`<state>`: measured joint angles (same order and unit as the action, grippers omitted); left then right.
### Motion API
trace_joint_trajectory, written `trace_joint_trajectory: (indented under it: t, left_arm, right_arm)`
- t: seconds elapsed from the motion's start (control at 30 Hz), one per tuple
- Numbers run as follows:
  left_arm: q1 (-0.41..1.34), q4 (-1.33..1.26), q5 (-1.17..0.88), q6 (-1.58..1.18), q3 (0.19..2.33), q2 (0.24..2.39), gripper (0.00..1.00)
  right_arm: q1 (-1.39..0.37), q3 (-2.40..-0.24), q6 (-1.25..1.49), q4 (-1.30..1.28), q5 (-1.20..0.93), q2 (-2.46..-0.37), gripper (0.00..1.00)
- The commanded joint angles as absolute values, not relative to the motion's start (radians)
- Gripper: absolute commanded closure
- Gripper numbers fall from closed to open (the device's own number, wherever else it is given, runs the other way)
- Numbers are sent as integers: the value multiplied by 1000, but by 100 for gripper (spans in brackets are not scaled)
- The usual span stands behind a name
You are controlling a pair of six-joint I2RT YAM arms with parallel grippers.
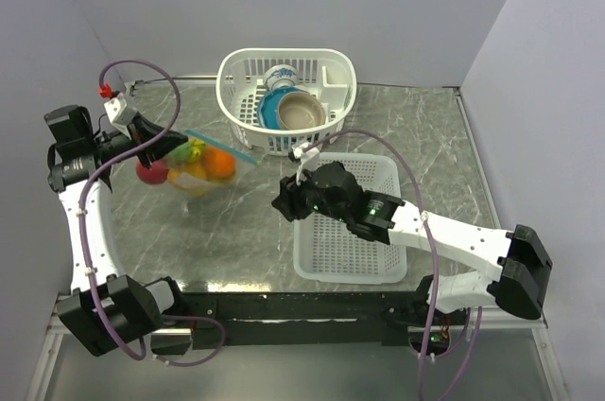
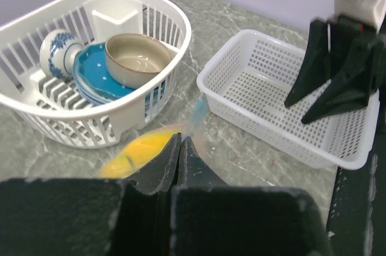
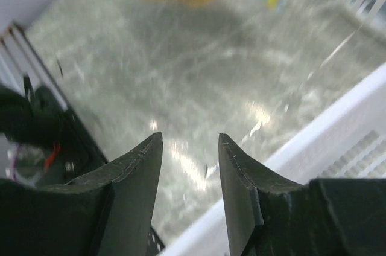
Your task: Open the zip-top bag and remove the fake food
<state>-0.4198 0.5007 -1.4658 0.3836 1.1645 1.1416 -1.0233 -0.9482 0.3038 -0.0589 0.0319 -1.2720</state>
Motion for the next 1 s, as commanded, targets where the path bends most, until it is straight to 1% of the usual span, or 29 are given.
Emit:
trace_joint_trajectory:
  t: [0.0,0.07,0.1,0.13,0.17,0.2,0.23,0.27,0.3,0.37,0.4,0.43,0.47,0.5,0.57,0.63,0.7,0.77,0.8,0.83,0.9,0.97]
  left_arm:
    - [-374,708,-1649,584,1227,1149,97]
    - [-331,784,-1597,691,1186,1128,95]
    - [-312,902,-1567,746,1134,1118,93]
    - [-266,978,-1496,928,1109,1109,92]
    - [-238,1090,-1462,1047,1088,1101,89]
    - [-210,1186,-1421,1169,1051,1104,81]
    - [-166,1360,-1366,1363,1036,1112,76]
    - [-150,1373,-1347,1349,1022,1129,70]
    - [-146,1361,-1333,1306,1008,1138,60]
    - [-144,1376,-1298,1267,1012,1173,54]
    - [-144,1374,-1284,1253,1026,1183,37]
    - [-146,1376,-1273,1237,1034,1189,28]
    - [-146,1376,-1264,1230,1043,1195,21]
    - [-146,1374,-1266,1227,1060,1193,11]
    - [-149,1373,-1273,1221,1100,1186,9]
    - [-170,1359,-1279,1209,1124,1181,9]
    - [-201,1226,-1270,1133,1138,1175,11]
    - [-259,1072,-1247,946,1097,1164,12]
    - [-277,878,-1200,878,1074,1161,13]
    - [-293,805,-1169,767,1051,1158,14]
    - [-296,726,-1112,752,1005,1164,12]
    - [-296,755,-1114,802,986,1195,12]
  right_arm:
    - [-1028,-1055,291,-31,136,-1296,50]
    - [-1028,-1061,302,-15,146,-1301,50]
    - [-1028,-1065,305,-14,156,-1302,50]
    - [-1028,-1066,311,-11,161,-1307,50]
    - [-1028,-1066,316,-14,166,-1307,50]
    - [-1028,-1066,319,-15,169,-1313,50]
    - [-1028,-1068,325,-20,173,-1315,50]
    - [-1028,-1068,330,-34,172,-1318,50]
    - [-1026,-1063,337,-34,161,-1319,51]
    - [-1029,-1052,353,-40,160,-1310,51]
    - [-1029,-1034,373,-38,152,-1305,51]
    - [-1029,-1022,383,-34,137,-1298,52]
    - [-1034,-1008,393,-26,127,-1281,52]
    - [-1038,-979,415,-23,124,-1272,52]
    - [-1054,-948,434,-21,138,-1244,54]
    - [-1077,-904,466,-20,152,-1224,54]
    - [-1092,-862,495,-15,156,-1198,55]
    - [-1109,-833,506,-11,176,-1177,55]
    - [-1112,-825,512,-9,179,-1172,55]
    - [-1115,-818,514,-5,181,-1167,55]
    - [-1115,-805,518,-5,192,-1163,55]
    - [-1115,-802,514,-20,210,-1160,55]
